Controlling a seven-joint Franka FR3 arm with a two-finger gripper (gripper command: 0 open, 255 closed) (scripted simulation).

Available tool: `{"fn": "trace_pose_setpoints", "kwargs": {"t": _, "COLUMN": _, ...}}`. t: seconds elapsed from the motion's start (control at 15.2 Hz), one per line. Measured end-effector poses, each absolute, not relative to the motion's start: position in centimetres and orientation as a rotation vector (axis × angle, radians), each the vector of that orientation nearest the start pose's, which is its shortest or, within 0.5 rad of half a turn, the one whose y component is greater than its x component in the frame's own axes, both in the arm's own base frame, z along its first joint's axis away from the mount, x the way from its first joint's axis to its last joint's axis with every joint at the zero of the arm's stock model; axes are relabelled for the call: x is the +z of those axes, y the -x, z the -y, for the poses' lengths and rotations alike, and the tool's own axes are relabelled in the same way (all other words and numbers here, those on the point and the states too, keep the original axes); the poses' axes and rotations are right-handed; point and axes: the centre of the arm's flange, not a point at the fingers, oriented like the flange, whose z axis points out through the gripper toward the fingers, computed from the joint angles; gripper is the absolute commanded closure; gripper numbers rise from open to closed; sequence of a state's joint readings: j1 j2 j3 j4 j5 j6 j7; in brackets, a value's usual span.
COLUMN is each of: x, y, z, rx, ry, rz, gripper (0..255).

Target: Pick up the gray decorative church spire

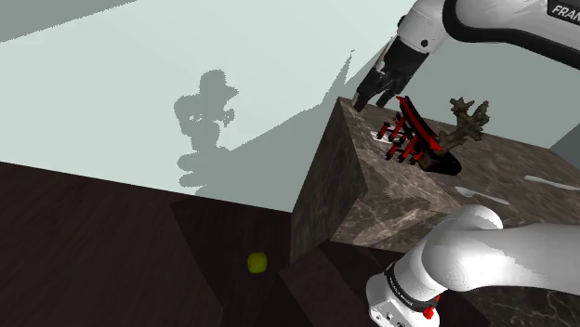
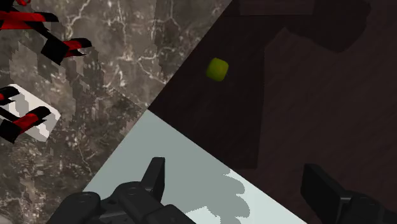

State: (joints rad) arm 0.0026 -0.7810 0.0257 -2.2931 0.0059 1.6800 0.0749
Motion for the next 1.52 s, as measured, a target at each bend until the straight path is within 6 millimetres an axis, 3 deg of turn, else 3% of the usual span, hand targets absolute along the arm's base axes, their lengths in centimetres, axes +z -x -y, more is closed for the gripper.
{"fn": "trace_pose_setpoints", "kwargs": {"t": 0.13, "x": 62.9, "y": -31.9, "z": -0.6, "rx": -0.283, "ry": 3.129, "rz": -0.076, "gripper": 0}}
{"fn": "trace_pose_setpoints", "kwargs": {"t": 0.33, "x": 62.2, "y": -32.0, "z": 2.6, "rx": -0.383, "ry": 3.099, "rz": -0.04, "gripper": 0}}
{"fn": "trace_pose_setpoints", "kwargs": {"t": 0.73, "x": 60.4, "y": -32.7, "z": 10.7, "rx": -0.616, "ry": 3.018, "rz": 0.05, "gripper": 0}}
{"fn": "trace_pose_setpoints", "kwargs": {"t": 1.52, "x": 57.1, "y": -36.7, "z": 26.5, "rx": -1.06, "ry": 2.797, "rz": 0.22, "gripper": 0}}
